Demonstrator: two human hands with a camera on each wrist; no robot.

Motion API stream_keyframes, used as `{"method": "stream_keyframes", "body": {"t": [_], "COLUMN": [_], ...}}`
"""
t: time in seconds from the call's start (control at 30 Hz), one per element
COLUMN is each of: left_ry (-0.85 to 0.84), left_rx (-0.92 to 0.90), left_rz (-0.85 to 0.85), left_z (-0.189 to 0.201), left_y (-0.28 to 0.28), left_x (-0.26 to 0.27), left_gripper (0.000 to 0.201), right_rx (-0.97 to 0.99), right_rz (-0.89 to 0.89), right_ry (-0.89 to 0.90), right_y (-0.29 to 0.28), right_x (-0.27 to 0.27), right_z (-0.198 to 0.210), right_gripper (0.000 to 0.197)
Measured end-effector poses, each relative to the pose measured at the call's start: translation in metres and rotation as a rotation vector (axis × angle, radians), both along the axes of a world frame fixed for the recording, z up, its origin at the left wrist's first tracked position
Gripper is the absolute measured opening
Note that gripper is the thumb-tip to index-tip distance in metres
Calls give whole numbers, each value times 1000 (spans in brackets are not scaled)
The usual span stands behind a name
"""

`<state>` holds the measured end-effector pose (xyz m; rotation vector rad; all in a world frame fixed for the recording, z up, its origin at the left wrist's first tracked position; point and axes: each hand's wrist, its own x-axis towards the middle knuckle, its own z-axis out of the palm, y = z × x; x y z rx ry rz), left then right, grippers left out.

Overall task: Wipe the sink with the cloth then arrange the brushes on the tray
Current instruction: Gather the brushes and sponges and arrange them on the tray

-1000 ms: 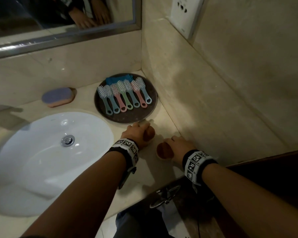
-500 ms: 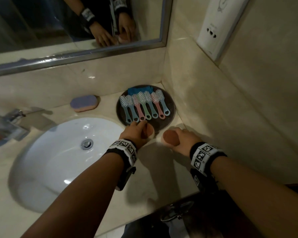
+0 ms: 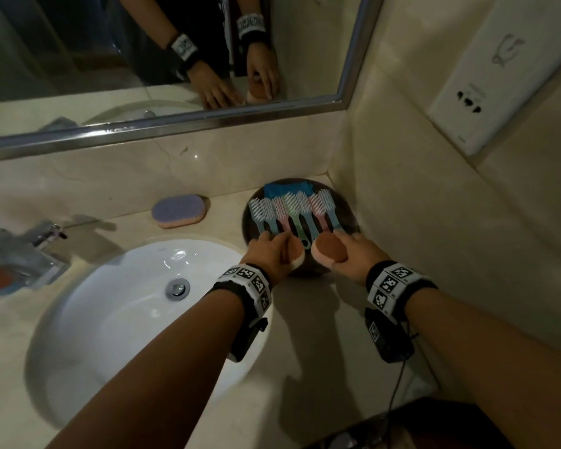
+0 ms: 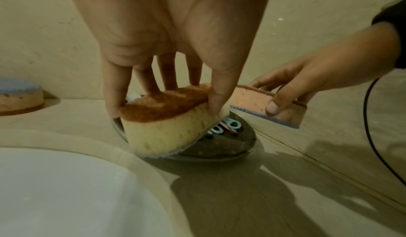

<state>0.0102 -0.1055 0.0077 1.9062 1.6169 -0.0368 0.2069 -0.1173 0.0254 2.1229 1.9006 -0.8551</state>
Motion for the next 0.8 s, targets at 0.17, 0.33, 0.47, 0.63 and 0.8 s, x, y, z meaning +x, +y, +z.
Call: {"method": "stream_keyframes", "body": {"t": [0.17, 0.33, 0.47, 0.63, 0.8], "left_ry": [-13, 3, 78, 141, 146], "left_rx": [-30, -23, -15, 13, 102], "left_rz": [-33, -51, -69, -144, -110], "left_z": [-10, -21, -27, -41, -46], "left_y": [9, 15, 14, 9, 6], "left_x": [4, 10, 14, 11, 11], "left_gripper": [71, 62, 59, 67, 61], "right_rx": [26, 54, 43, -30, -7], "right_rz": [-30, 0, 72, 131, 160], "right_ry": [41, 74, 26, 15, 39], "right_y": [11, 25, 33, 37, 43], "right_x": [-1, 0, 3, 9, 13], "right_z": [-3, -5, -15, -27, -32], "right_gripper": [78, 65, 57, 59, 56]}}
